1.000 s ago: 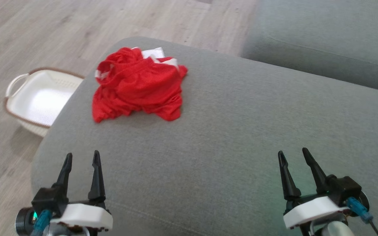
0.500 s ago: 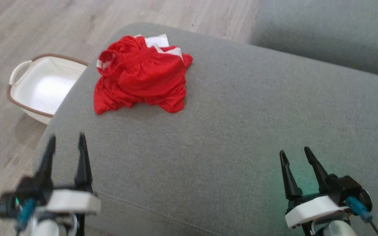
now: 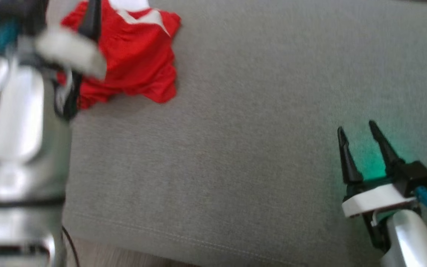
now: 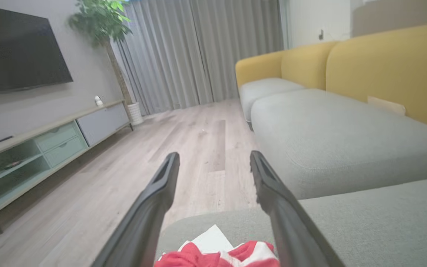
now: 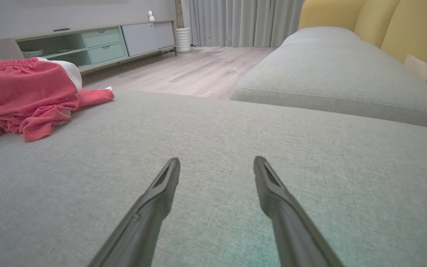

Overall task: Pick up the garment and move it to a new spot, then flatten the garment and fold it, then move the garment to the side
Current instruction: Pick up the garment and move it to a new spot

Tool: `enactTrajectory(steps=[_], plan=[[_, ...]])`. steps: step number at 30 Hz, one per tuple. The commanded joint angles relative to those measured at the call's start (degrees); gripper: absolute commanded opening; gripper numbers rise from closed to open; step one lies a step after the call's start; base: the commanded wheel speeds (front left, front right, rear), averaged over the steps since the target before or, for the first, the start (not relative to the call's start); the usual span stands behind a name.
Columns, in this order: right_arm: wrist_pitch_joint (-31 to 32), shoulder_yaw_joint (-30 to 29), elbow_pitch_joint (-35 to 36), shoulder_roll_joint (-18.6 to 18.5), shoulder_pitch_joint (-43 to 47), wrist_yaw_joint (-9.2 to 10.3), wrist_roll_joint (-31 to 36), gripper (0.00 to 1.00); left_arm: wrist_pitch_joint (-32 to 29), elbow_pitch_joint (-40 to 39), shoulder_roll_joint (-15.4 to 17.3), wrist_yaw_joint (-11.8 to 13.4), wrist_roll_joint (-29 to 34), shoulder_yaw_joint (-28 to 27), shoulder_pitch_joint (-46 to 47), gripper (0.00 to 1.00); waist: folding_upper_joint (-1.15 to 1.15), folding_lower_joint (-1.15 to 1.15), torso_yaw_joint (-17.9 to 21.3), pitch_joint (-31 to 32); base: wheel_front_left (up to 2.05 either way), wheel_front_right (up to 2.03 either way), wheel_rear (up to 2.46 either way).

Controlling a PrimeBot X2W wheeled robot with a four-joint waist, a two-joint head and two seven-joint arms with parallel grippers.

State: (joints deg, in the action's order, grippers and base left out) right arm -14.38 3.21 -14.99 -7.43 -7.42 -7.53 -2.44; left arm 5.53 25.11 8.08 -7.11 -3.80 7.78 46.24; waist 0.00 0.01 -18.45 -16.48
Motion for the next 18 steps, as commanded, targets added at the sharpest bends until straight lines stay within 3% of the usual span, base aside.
enactTrajectory(steps=[1,10,16,17,18], plan=[[-0.62,1.36,1.96,-0.72,-1.10,0.04,0.50,1.00,-1.10,-0.19,2.64,-0.04,-0.35,-1.43,2.63,1.00,0.00,-0.01,1.79,-3.04,0.00,0.00,0.00],[-0.62,1.77,3.49,-2.36,-3.23,0.04,0.39,1.00,-16.90,26.31,5.88,-0.32,-3.00,0.56,17.39,1.00,0.00,-0.01,5.78,-8.17,0.00,0.00,0.00],[-0.62,1.02,4.12,-2.85,-3.83,0.04,0.30,1.00,-21.11,34.31,7.08,-0.35,-5.50,1.65,20.37,1.00,0.00,-0.01,6.36,-10.09,0.00,0.00,0.00],[-0.62,0.91,4.20,-2.92,-3.86,0.04,0.29,1.00,-20.87,35.08,7.28,-0.36,-5.65,1.96,20.58,0.64,0.00,-0.01,6.32,-10.22,0.00,0.00,0.00],[-0.62,0.80,4.24,-2.93,-3.91,0.04,0.32,1.00,-20.52,35.79,7.40,-0.36,-5.86,2.18,20.75,0.00,0.00,-0.01,6.27,-10.29,0.00,0.00,0.00]])
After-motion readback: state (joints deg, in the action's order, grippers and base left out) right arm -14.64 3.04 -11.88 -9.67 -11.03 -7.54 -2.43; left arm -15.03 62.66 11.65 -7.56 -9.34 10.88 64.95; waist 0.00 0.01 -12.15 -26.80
